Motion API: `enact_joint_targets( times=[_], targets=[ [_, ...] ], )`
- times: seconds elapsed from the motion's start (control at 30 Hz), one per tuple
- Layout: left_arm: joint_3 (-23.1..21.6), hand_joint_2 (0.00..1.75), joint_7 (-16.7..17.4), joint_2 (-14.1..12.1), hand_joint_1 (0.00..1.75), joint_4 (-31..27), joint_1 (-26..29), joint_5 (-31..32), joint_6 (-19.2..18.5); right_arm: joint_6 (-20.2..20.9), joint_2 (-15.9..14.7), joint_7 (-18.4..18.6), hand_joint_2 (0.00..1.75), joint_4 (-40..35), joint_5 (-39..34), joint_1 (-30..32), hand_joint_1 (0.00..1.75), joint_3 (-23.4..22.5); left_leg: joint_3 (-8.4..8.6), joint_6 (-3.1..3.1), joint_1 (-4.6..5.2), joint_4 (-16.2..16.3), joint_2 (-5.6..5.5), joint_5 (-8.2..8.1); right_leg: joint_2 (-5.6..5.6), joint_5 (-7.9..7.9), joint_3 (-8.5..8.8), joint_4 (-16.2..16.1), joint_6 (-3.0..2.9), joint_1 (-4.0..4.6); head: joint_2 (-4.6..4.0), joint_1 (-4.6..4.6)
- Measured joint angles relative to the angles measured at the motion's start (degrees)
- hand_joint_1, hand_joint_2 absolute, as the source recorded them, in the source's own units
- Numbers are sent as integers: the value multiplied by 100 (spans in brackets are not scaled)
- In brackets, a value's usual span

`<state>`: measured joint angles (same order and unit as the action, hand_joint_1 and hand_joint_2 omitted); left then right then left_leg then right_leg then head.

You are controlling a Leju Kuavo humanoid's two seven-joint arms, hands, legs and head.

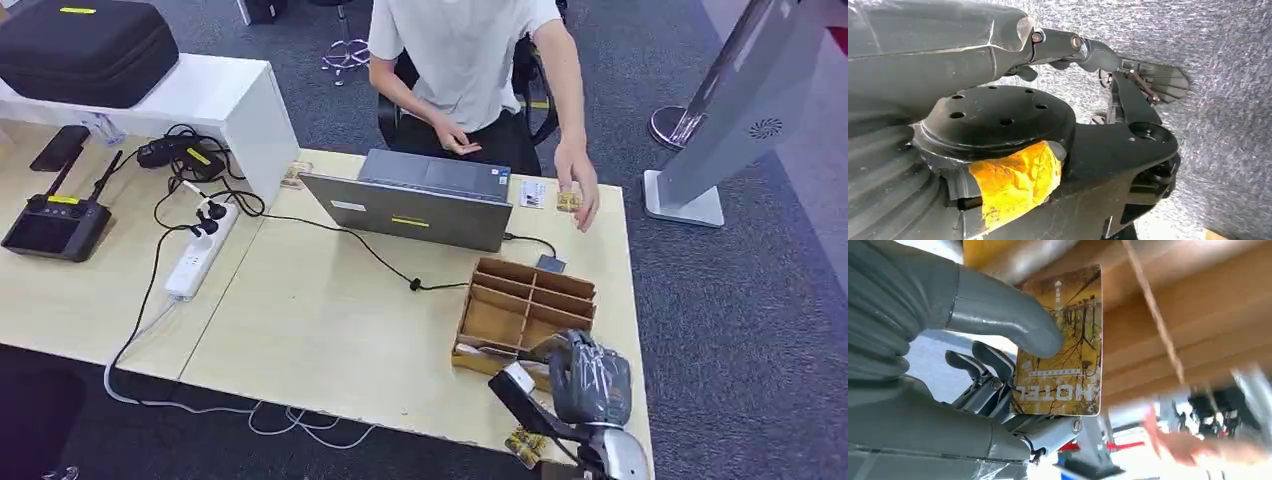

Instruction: Pass the card to the sensor for recognition and then transmit it.

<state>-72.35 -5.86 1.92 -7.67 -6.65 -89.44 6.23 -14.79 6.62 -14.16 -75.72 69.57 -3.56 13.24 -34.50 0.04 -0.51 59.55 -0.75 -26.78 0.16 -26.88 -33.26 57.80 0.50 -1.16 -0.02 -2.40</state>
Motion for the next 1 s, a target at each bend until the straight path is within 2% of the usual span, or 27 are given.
enact_joint_targets(
  times=[0.17,0.3,0.47,0.67,0.7,0.83,1.0],
  targets=[
    [-157,175,57,-44,0,0,-31,52,-74,472,72,391,175,-207,-310,-1279,175,-260,-2,2,0,0,5,22,5,18,-4,0,1,0,0,0],
    [-273,175,74,-59,0,0,-48,55,-85,752,199,774,175,-96,-288,-2314,175,-509,-2,-1,0,1,4,30,4,24,-4,1,-5,0,0,0],
    [-398,175,92,-63,0,0,-64,52,-92,751,349,1175,175,426,-105,-3290,175,-910,-2,-2,0,1,1,31,2,24,-4,2,-6,0,0,0],
    [-516,175,74,-48,0,0,-82,24,-92,655,441,1622,175,1200,247,-3986,175,-1416,-3,-2,0,1,0,30,2,24,-5,1,-5,0,0,0],
    [-518,175,50,-44,0,0,-82,6,-79,640,461,1624,175,1288,249,-4041,0,-1511,-3,-2,0,1,0,30,3,24,-5,1,-5,0,0,0],
    [-531,175,20,-22,0,0,-91,-33,118,623,513,1622,175,1554,378,-4067,0,-1835,-4,-1,0,1,-3,30,-1,24,-6,1,-5,0,0,0],
    [-555,175,39,-20,0,0,-91,-46,160,623,514,1622,175,1733,455,-4046,0,-2144,-4,-2,0,1,-3,30,1,24,-6,1,-5,0,0,0]
  ],
)
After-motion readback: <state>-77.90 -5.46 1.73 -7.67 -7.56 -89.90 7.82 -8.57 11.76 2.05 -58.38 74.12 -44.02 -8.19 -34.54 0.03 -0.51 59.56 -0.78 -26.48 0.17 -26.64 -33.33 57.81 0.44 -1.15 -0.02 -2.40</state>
